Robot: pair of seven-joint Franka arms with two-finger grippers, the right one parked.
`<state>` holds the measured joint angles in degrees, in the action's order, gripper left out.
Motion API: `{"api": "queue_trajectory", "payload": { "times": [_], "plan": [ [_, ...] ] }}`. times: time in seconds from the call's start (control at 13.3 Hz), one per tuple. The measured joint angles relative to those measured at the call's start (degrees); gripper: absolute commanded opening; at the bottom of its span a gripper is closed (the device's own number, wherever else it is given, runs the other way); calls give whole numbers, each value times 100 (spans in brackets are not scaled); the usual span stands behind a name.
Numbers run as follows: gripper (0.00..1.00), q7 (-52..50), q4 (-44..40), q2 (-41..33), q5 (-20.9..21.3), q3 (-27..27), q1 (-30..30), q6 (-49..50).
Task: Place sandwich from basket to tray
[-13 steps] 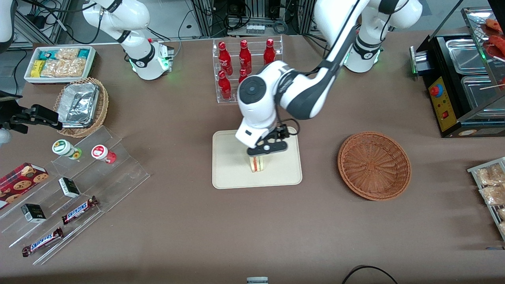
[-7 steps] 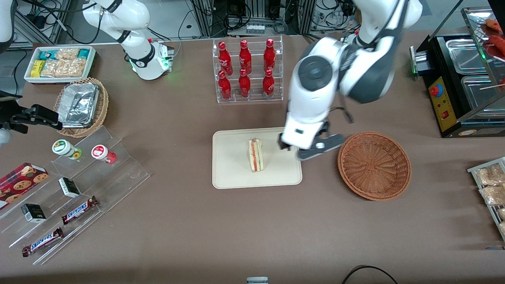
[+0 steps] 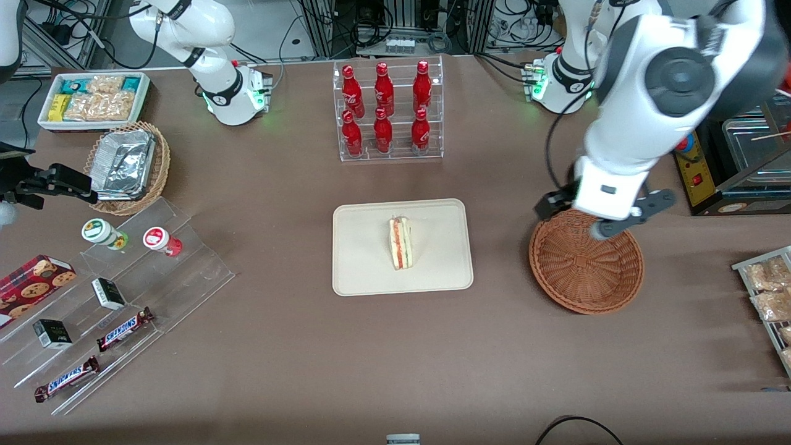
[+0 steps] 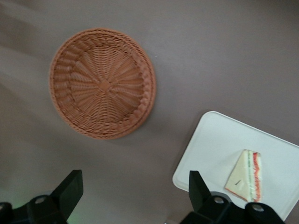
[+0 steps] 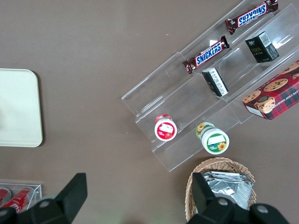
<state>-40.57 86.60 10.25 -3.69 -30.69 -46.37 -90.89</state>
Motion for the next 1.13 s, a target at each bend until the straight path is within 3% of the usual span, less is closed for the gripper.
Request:
{"api": "queue_trajectory", "payload": {
  "times": [0.45, 0.68, 0.75, 0.98, 1.13],
  "plan": [
    [100, 1299, 21, -443, 4, -1083, 19, 673],
    [100, 1570, 83, -708, 126, -1265, 75, 772],
    [100, 1623, 105, -762, 174, -1106, 373, 775],
    [100, 1900, 193, -919, 192, 748, 2351, 777],
    [100, 1922, 292, -1004, 199, 1593, 3127, 777]
  ]
}}
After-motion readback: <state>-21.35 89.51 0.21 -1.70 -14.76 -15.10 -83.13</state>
